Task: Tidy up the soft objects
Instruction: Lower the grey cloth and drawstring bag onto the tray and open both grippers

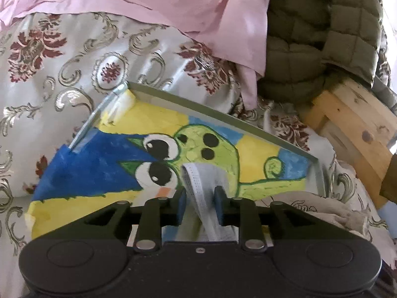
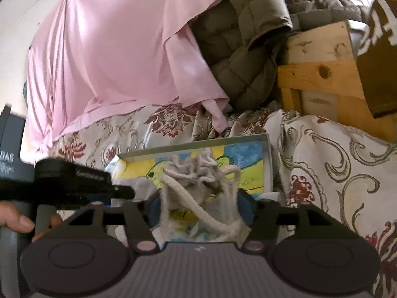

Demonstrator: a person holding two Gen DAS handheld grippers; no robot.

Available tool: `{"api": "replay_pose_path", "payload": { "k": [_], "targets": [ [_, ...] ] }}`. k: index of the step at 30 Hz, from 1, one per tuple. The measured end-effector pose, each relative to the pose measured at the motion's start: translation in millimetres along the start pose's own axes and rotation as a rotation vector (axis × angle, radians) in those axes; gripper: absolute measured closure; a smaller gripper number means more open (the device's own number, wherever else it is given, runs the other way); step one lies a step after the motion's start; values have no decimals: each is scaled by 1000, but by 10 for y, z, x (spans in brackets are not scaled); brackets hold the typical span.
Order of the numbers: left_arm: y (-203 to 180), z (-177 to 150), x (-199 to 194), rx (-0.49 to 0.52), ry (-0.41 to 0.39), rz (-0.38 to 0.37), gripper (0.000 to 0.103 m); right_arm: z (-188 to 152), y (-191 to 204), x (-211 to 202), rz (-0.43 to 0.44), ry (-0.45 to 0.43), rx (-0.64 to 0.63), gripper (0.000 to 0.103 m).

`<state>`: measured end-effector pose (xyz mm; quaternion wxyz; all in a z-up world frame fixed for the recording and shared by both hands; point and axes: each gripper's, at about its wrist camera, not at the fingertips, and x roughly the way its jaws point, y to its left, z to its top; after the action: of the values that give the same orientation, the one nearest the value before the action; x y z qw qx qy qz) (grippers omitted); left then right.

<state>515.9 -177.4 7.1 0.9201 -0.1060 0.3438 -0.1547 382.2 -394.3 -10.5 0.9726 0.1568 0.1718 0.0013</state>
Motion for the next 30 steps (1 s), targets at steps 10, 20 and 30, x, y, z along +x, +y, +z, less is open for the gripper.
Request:
{"api": "replay_pose_path", "payload": {
  "k": [10,20,30],
  "targets": [
    [-108,-102,-244,104,-64,34,42,21,4,-101,-46,-21,-13,8],
    [-127,-228,-751,78,-107,22,29,103,109,-509,-68,-86,18,0],
    [-131,-344,-1584,75,-167,9,11,224,265,-1175,-62,-154,53,0]
  ]
}}
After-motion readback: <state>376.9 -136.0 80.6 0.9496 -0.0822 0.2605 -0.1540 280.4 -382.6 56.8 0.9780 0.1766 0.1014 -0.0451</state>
